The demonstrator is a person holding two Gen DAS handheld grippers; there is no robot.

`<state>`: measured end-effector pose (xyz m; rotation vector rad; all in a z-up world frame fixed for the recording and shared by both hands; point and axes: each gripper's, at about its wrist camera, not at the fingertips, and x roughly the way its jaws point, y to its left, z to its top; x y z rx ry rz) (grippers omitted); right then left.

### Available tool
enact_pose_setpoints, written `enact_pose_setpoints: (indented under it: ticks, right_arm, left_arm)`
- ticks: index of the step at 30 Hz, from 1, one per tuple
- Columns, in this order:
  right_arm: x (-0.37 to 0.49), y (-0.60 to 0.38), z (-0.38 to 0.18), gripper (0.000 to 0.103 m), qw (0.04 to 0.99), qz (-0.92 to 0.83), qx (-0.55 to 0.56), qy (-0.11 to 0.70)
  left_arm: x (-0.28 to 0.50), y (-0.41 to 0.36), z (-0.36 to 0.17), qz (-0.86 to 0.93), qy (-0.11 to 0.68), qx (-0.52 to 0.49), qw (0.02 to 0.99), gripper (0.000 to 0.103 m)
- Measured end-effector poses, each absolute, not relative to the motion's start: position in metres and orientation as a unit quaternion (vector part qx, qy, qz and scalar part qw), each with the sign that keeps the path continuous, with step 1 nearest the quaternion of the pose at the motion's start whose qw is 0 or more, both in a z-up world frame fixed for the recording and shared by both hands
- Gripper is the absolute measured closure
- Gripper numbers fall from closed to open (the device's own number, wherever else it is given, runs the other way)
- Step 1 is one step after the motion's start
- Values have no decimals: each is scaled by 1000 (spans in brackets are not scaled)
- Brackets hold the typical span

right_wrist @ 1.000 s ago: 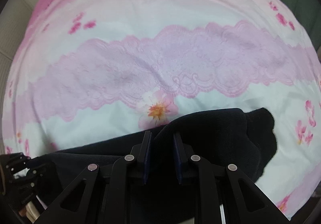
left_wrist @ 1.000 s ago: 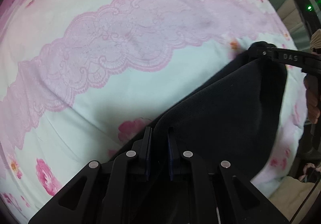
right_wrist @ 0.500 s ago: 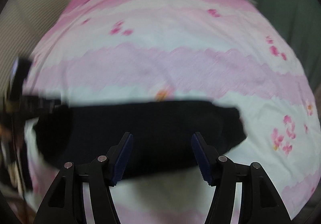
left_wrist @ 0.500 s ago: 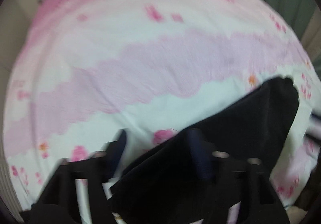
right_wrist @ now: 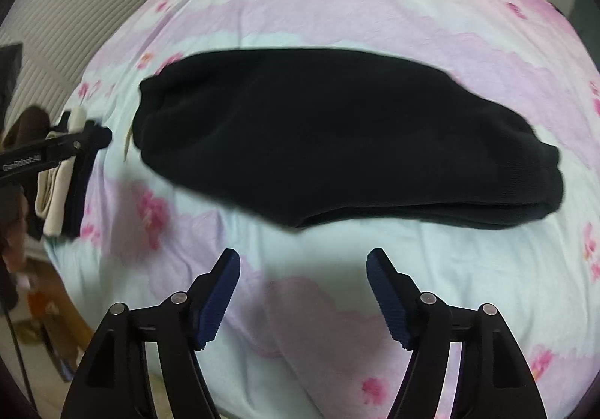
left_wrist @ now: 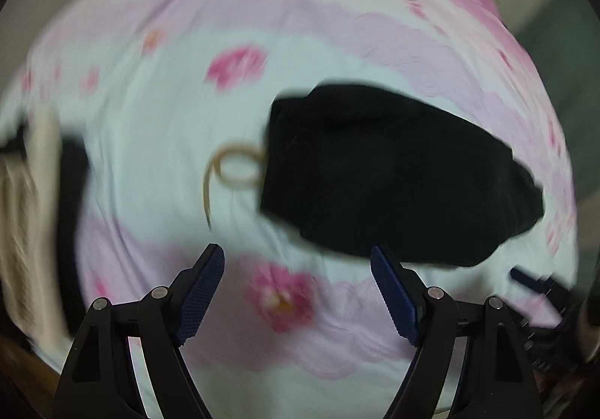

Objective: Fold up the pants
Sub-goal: 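Open both grippers and release the folded pants onto the bed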

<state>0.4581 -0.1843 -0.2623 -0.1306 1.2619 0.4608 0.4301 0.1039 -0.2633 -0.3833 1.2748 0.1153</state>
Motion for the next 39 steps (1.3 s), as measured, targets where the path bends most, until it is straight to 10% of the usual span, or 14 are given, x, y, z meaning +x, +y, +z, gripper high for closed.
enact_pose_setpoints:
  ticks: [12, 19, 39]
  right_arm:
    - [475, -173, -286, 33, 765, 233, -23, 600]
    - [487, -166, -294, 33, 752, 252, -4, 609]
    - [511, -158, -296, 46, 754, 257, 73, 601]
  left_arm:
    - [472, 97, -334, 61, 598, -306, 738, 24]
    - [498, 97, -311, 57, 603, -297, 738, 67]
    - [508, 94, -281, 65, 605, -229, 760, 70]
